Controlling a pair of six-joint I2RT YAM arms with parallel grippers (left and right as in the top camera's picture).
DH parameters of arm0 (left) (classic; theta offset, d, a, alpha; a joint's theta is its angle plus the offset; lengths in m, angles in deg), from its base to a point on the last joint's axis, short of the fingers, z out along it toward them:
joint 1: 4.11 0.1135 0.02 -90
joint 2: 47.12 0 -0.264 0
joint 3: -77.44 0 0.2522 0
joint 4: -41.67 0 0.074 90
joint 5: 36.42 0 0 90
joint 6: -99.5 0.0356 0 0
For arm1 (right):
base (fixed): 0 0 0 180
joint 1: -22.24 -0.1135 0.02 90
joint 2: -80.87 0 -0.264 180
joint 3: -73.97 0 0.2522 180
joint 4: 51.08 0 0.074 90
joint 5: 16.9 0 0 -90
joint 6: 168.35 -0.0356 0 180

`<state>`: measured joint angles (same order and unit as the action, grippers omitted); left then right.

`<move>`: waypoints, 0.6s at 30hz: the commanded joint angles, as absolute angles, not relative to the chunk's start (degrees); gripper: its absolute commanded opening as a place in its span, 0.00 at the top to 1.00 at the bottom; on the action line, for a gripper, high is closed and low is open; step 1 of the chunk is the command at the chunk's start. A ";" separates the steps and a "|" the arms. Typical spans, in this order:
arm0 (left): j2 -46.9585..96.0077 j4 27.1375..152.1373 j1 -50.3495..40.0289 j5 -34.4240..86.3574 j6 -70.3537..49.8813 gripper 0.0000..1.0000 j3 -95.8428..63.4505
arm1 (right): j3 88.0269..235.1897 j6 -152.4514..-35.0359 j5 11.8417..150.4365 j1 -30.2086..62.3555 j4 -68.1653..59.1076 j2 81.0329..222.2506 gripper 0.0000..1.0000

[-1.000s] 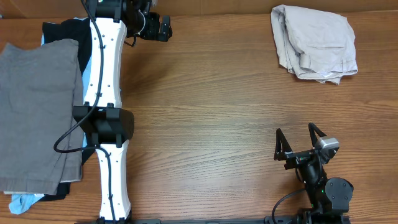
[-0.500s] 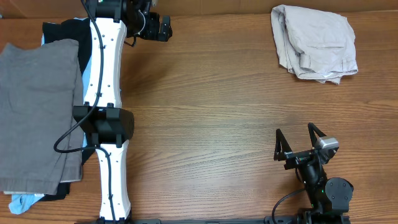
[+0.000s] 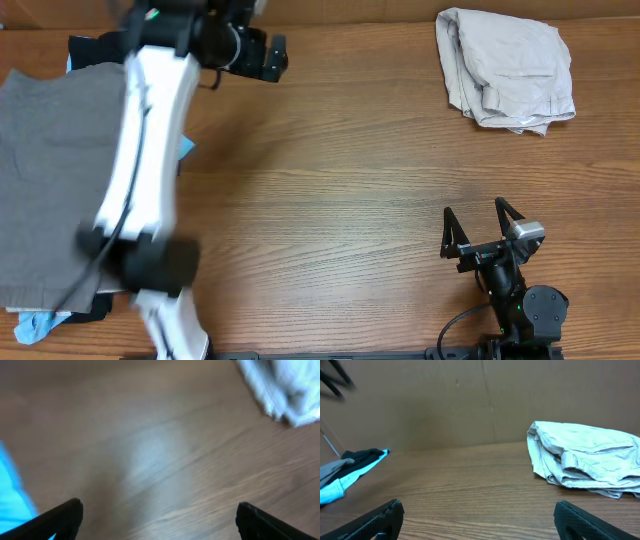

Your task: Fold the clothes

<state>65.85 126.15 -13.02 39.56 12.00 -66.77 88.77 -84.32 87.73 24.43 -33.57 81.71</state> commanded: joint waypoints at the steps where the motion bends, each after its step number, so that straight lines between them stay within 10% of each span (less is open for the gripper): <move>1: 47.51 117.41 -11.14 48.44 12.72 0.00 -51.76 | 88.18 -84.54 87.69 24.22 -34.05 81.03 0.00; 18: -14.17 60.56 -2.15 46.23 13.25 0.00 31.80 | 88.18 -84.54 87.69 24.22 -34.05 81.03 0.00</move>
<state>-6.70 66.46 -2.50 47.23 12.66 22.51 88.77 -84.32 87.71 24.46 -33.70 81.71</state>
